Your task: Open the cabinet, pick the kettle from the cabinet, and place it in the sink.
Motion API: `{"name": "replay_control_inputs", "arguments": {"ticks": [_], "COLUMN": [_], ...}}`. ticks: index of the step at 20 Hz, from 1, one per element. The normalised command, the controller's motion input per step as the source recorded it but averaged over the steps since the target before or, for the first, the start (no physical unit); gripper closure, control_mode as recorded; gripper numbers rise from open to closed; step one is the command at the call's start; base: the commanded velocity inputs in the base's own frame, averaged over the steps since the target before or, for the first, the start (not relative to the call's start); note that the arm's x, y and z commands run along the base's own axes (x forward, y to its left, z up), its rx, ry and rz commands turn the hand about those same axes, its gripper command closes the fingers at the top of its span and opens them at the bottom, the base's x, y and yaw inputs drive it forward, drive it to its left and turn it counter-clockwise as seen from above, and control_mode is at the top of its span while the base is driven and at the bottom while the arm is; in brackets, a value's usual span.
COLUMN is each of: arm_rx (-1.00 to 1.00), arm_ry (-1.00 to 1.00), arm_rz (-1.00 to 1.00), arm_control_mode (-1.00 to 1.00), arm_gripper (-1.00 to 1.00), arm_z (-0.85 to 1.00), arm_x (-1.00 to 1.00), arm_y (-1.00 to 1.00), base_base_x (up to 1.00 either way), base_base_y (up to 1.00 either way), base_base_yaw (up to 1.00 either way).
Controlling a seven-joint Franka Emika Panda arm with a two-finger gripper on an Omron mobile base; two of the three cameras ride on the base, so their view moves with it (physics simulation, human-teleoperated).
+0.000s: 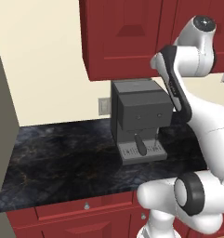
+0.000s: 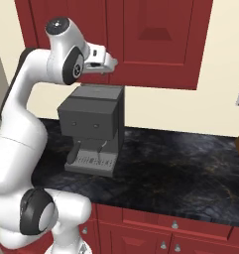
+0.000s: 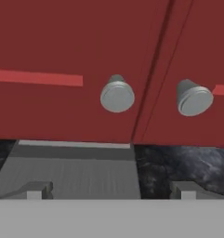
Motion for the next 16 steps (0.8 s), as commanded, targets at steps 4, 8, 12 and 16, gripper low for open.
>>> {"name": "replay_control_inputs", "arguments": {"ticks": [4, 8, 12, 16], "arm_rx": [0.0, 0.0, 0.02, 0.04], "arm_ry": [0.04, 0.0, 0.0, 0.0], "arm_rz": [0.02, 0.01, 0.08, 0.06], "arm_control_mode": [-1.0, -1.0, -1.0, -1.0], "arm_gripper": [-1.0, -1.0, -1.0, -1.0], "arm_z": [0.21, 0.13, -0.01, -0.02], "arm_x": [0.29, 0.25, 0.15, 0.16], "arm_y": [0.0, 0.0, -0.03, -0.02], "base_base_x": [0.0, 0.0, 0.0, 0.0], "base_base_y": [0.0, 0.0, 0.0, 0.0], "base_base_yaw": [0.0, 0.0, 0.0, 0.0]}}
